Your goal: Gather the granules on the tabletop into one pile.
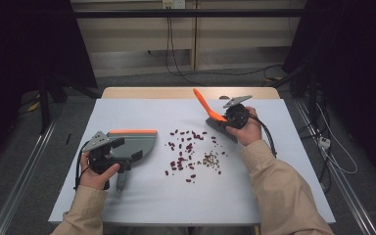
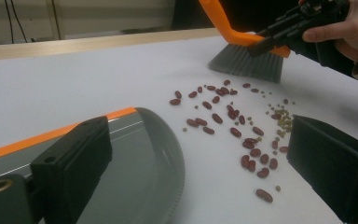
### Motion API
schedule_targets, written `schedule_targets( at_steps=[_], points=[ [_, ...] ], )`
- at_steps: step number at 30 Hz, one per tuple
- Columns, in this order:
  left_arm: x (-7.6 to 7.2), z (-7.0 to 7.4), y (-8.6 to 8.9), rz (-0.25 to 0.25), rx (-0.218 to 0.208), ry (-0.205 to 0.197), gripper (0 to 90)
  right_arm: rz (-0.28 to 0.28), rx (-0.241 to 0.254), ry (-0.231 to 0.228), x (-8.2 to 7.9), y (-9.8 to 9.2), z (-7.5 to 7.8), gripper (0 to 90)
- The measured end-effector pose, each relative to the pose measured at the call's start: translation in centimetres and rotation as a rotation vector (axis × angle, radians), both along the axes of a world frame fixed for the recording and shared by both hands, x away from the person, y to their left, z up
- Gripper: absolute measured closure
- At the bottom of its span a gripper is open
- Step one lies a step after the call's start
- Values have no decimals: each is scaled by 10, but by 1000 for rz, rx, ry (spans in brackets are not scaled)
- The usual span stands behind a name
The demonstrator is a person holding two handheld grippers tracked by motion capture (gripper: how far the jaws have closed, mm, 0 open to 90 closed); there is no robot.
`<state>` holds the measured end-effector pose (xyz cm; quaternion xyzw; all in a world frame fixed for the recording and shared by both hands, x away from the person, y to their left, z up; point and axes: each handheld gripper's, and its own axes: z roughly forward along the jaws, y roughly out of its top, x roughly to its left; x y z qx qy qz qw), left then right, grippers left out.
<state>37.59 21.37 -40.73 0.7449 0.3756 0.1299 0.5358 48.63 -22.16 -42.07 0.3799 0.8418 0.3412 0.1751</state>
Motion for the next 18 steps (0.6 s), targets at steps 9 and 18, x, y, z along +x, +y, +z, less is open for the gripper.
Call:
schedule_targets(
  at_steps=[9, 18],
  points=[
    [-1, 1, 4, 18, 0, -5, 64, 148, -64, 11, -26, 10, 4, 710],
    [-2, 0, 2, 12, 13, -6, 63, 207, -53, 19, -48, 10, 6, 710]
  ],
)
